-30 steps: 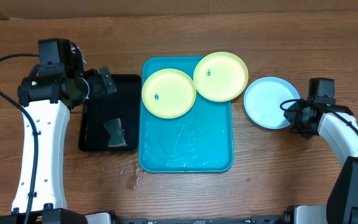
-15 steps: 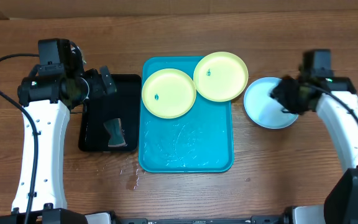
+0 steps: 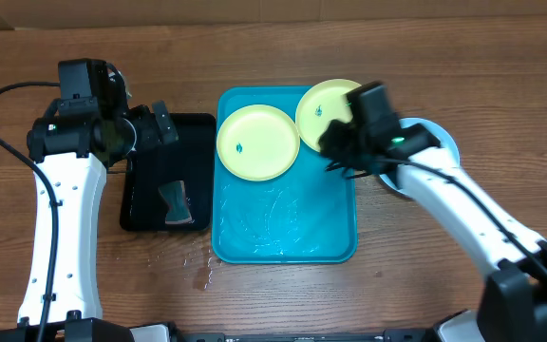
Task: Clean dirty plates on tray and stack at the side
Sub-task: 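Move the right gripper back to the right yellow plate rim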
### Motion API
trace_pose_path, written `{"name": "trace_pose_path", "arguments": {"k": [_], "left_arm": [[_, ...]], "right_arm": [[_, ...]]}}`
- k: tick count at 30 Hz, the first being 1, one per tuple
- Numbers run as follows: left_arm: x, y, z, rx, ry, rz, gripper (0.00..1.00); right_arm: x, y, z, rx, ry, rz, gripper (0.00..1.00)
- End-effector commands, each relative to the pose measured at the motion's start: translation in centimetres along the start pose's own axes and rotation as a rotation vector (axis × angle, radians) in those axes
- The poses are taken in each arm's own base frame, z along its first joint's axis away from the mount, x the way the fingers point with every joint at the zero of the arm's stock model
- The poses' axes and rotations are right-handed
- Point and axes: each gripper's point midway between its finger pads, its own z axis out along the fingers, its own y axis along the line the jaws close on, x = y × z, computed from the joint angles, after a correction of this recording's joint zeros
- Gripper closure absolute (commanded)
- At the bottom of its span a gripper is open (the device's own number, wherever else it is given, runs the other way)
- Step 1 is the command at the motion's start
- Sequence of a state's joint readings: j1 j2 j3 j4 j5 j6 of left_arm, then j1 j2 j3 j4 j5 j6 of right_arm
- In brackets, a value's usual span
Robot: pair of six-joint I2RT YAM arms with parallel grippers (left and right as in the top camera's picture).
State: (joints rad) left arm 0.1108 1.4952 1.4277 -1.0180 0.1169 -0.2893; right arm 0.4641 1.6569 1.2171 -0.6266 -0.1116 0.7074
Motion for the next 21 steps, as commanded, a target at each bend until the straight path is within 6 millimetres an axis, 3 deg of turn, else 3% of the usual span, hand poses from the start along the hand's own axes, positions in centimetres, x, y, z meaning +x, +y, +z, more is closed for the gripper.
{"name": "trace_pose_path", "arguments": {"k": [1,5,11,13,21], "left_arm": [[-0.4,-0.6,-0.1,0.013,-0.006,-0.008,0.00],[-0.4,-0.6,-0.1,0.013,-0.006,-0.008,0.00],[-0.4,-0.6,-0.1,0.013,-0.006,-0.008,0.00],[-0.4,-0.6,-0.1,0.013,-0.006,-0.008,0.00],[-0.4,-0.6,-0.1,0.013,-0.006,-0.008,0.00]], "right_arm": [[0.6,0.9,2.6,0.058,-0.045,-0.003,0.60],[1.7,1.2,5.1,0.103,-0.073,0.011,0.61],[1.7,2.0,7.0,0.089,-0.108,0.003,0.64],[1.6,1.9,7.4,0.093,-0.112,0.003,0.67],[2.2,0.7,10.2,0.124,-0.099,0.054,0.67]]}}
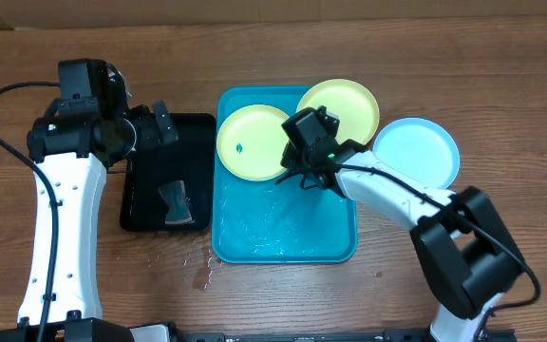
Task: Clean dirty plates on tray and stack at the side
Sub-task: 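Move the right gripper back to the right yellow plate rim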
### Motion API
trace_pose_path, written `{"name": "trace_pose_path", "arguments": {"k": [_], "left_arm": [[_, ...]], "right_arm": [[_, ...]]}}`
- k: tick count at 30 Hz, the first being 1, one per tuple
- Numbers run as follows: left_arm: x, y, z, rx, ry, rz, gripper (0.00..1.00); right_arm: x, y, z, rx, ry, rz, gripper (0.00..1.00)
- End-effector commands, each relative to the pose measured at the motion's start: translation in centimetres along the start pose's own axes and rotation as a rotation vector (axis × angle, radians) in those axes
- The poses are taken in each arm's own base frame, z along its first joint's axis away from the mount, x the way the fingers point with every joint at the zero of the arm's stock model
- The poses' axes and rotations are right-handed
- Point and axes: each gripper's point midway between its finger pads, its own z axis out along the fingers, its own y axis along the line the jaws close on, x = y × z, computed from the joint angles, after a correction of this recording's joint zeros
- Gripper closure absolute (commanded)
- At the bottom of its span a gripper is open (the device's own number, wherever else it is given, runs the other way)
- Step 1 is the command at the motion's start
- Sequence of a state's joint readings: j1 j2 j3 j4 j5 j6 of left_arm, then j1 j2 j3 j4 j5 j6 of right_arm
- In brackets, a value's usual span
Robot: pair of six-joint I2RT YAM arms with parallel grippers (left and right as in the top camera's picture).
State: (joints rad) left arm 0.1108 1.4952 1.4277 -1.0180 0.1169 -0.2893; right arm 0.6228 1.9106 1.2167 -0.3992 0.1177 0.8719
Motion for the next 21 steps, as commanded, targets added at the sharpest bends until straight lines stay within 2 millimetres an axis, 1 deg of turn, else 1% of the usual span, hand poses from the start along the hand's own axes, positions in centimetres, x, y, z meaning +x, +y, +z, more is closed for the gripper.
{"name": "trace_pose_path", "arguments": {"k": [1,5,7,8,11,16,21], "left_arm": [[-0.4,-0.6,-0.1,0.013,-0.006,-0.008,0.00],[-0.4,-0.6,-0.1,0.013,-0.006,-0.008,0.00],[-0.4,-0.6,-0.1,0.013,-0.006,-0.008,0.00],[-0.4,-0.6,-0.1,0.013,-0.006,-0.008,0.00],[-0.4,-0.6,-0.1,0.013,-0.006,-0.008,0.00],[-0.4,-0.6,-0.1,0.013,-0.006,-0.008,0.00],[-0.4,-0.6,-0.1,0.013,-0.006,-0.008,0.00]], "right_arm": [[0.2,0.2,1.5,-0.002,0.002,0.024,0.67],[0.6,0.6,1.9,-0.014,0.006,0.017,0.67],[0.7,0.6,1.9,-0.012,0.007,0.016,0.70],[0.7,0.5,1.9,-0.009,0.009,0.015,0.75],[1.1,0.0,1.9,0.011,0.024,0.013,0.96],[1.8,-1.1,1.4,0.059,0.057,0.007,0.96],[2.4,-1.1,-1.2,0.057,0.108,0.007,0.96]]}}
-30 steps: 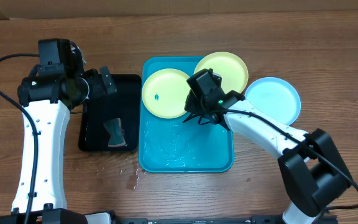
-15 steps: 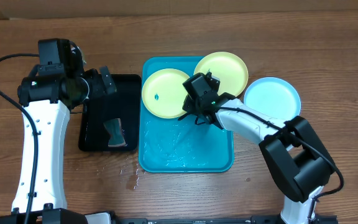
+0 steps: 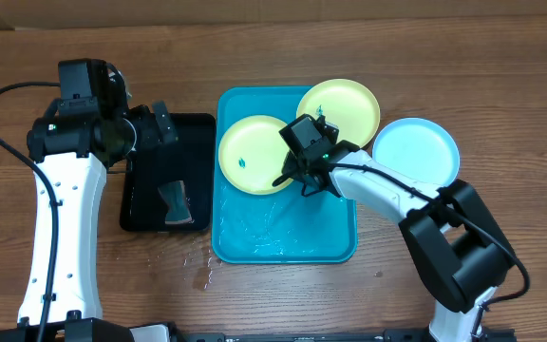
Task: Clean dirty plates on tray and stack at the side
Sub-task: 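Move the right gripper back to the right yellow plate rim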
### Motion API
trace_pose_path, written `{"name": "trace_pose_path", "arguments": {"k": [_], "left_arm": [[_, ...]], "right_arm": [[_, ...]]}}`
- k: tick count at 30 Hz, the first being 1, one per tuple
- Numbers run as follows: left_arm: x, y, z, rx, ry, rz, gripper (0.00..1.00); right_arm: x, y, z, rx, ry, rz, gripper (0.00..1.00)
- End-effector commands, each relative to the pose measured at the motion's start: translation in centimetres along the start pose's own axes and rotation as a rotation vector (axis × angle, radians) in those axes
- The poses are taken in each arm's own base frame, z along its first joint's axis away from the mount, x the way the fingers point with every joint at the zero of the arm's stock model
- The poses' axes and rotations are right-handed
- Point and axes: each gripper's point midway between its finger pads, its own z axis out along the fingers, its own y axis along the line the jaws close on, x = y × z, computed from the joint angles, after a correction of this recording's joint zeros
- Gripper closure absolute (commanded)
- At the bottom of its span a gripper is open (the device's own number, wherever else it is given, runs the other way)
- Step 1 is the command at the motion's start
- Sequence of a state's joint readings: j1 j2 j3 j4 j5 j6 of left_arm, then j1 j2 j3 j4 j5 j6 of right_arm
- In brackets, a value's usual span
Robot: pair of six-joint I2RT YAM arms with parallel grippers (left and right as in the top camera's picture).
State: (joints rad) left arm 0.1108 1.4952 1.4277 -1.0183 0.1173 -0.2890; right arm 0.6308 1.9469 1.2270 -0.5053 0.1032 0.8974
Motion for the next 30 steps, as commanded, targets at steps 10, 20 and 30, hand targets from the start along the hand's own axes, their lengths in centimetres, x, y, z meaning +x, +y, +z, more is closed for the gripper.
{"name": "trace_pose_path", "arguments": {"k": [10,20,30], "left_arm": [[-0.4,-0.6,-0.1,0.013,-0.007,-0.009,0.00],[-0.4,-0.6,-0.1,0.013,-0.007,-0.008,0.00],[-0.4,-0.6,-0.1,0.013,-0.007,-0.009,0.00]], "right_arm": [[5.6,-3.2,-5.1,0.095,0.277,-0.014,0.89],[5.2,-3.8,-5.3,0.093,0.292,-0.113,0.69],[0.8,-1.1,-4.1,-0.043,0.127,-0.216,0.47]]}}
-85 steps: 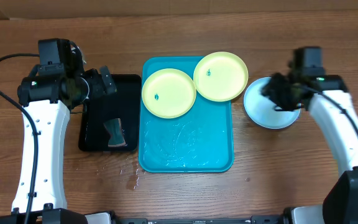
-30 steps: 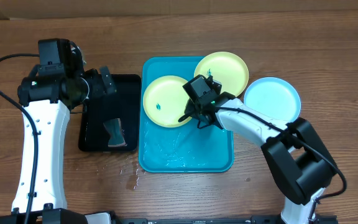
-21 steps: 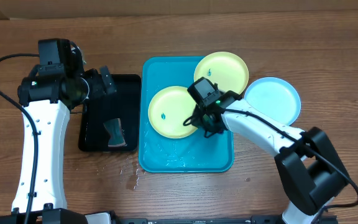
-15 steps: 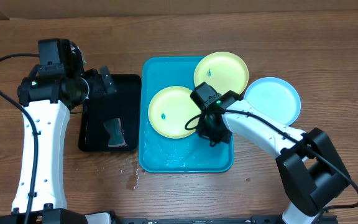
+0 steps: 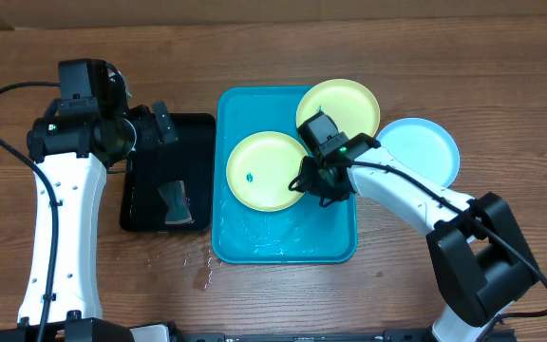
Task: Clean dirty plates on tray and stack at the side
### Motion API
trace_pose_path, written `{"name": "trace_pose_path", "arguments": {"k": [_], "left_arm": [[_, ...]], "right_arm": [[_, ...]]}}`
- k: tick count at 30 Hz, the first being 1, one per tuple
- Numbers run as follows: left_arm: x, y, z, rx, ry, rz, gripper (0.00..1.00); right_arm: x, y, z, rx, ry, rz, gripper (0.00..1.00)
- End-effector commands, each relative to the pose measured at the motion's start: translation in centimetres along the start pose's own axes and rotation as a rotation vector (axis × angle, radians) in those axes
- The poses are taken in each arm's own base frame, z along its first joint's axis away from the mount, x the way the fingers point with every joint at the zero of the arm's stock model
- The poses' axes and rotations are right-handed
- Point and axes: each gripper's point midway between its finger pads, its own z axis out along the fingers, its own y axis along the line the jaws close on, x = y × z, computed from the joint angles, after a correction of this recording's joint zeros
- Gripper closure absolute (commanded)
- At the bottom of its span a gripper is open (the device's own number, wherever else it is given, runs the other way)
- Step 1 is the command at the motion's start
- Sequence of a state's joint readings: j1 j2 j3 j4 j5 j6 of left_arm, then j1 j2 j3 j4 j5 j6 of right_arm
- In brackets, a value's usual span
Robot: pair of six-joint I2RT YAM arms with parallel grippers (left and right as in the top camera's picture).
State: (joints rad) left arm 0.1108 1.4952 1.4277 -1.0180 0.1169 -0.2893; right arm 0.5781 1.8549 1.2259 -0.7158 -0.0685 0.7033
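A yellow-green plate [image 5: 265, 171] with a small dark spot lies in the middle of the blue tray [image 5: 254, 242]. My right gripper [image 5: 304, 182] sits at its right rim and looks shut on that rim. A second yellow-green plate [image 5: 349, 103] rests on the tray's back right corner. A light blue plate [image 5: 421, 150] lies on the table right of the tray. My left gripper [image 5: 162, 125] hangs over the back of the black tray [image 5: 141, 214]; its fingers look shut, holding nothing.
A grey sponge [image 5: 174, 199] lies in the black tray to the left of the blue tray. Water streaks cover the blue tray's front half, and small wet spots mark the table near its front left corner.
The right gripper moved a little right and toward the front, and the spotted yellow-green plate came with it from the tray's back left to its middle. The left arm stayed still.
The right gripper was first at the tray's right edge near the light blue plate. It then stood at the right rim of the left yellow-green plate, and that plate has since shifted step by step toward the tray's middle. The left arm never moved.
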Motion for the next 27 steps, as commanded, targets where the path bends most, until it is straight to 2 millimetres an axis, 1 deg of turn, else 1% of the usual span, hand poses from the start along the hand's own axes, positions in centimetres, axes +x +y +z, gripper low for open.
{"name": "trace_pose_path", "arguments": {"k": [1,3,5,9,12,17,21,22,25,27], "left_arm": [[-0.4,-0.6,-0.1,0.013,-0.006,-0.008,0.00],[-0.4,-0.6,-0.1,0.013,-0.006,-0.008,0.00],[-0.4,-0.6,-0.1,0.013,-0.006,-0.008,0.00],[-0.4,-0.6,-0.1,0.013,-0.006,-0.008,0.00],[-0.4,-0.6,-0.1,0.013,-0.006,-0.008,0.00],[-0.4,-0.6,-0.1,0.013,-0.006,-0.008,0.00],[-0.4,-0.6,-0.1,0.013,-0.006,-0.008,0.00],[-0.4,-0.6,-0.1,0.013,-0.006,-0.008,0.00],[-0.4,-0.6,-0.1,0.013,-0.006,-0.008,0.00],[-0.4,-0.6,-0.1,0.013,-0.006,-0.008,0.00]], "right_arm": [[-1.8,1.0,-0.9,-0.024,-0.094,-0.093,0.47],[-2.7,1.2,-0.5,-0.029,-0.139,-0.121,0.47],[-3.2,1.4,-0.1,-0.032,-0.160,-0.121,0.48],[-3.9,0.6,0.9,0.008,-0.198,-0.116,0.50],[-4.4,0.3,1.0,0.031,-0.225,-0.113,0.53],[-4.7,0.5,1.1,0.022,-0.235,-0.113,0.59],[-4.5,0.3,2.1,0.031,-0.222,-0.113,0.62],[-4.4,0.3,2.4,0.028,-0.214,-0.114,0.63],[-4.3,0.4,2.4,0.026,-0.212,-0.115,0.69],[-4.3,0.4,2.4,0.025,-0.211,-0.114,0.75]]}}
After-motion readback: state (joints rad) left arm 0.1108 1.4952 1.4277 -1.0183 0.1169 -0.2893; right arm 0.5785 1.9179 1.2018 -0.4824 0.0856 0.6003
